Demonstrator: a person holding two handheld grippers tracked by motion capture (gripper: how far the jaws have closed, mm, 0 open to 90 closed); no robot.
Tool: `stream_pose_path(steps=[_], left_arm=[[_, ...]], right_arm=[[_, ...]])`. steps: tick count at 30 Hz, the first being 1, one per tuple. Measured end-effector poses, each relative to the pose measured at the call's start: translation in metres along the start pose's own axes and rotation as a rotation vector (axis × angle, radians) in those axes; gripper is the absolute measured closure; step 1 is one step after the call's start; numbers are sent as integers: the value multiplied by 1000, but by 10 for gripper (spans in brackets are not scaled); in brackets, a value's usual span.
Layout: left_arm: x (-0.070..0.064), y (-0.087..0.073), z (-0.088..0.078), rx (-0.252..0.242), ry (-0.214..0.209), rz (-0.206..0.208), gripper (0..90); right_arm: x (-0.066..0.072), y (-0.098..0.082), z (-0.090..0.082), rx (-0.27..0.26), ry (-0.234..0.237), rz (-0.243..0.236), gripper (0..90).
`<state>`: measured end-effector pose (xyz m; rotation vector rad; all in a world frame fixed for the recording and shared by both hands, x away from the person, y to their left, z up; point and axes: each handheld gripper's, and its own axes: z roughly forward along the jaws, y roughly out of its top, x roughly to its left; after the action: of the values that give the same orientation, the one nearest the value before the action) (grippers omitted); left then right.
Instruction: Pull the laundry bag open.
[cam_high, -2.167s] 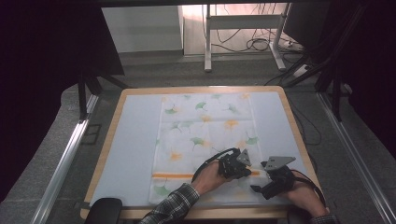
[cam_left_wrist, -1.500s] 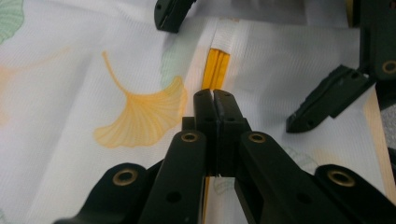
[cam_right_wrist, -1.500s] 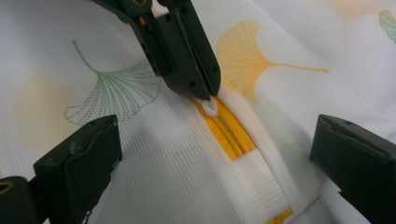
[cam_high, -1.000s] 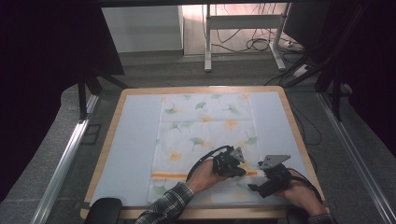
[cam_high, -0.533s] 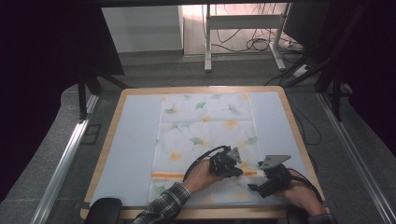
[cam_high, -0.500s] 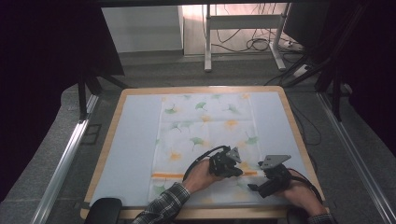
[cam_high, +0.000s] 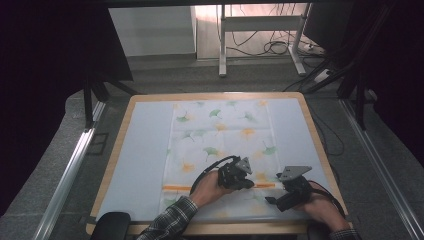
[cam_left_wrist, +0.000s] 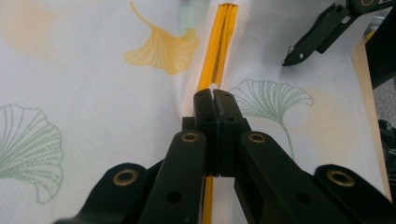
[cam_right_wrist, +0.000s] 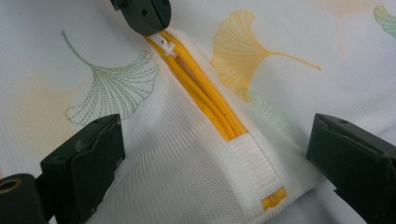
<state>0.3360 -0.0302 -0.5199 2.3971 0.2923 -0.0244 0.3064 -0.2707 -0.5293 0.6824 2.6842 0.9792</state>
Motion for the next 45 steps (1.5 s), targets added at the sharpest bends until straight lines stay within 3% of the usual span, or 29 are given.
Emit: stream_pose_path(steps=[45], left_arm=[[1, -33, -33, -1, 27, -59, 900]], right_arm=[[0, -1, 0, -7, -3, 3, 40]])
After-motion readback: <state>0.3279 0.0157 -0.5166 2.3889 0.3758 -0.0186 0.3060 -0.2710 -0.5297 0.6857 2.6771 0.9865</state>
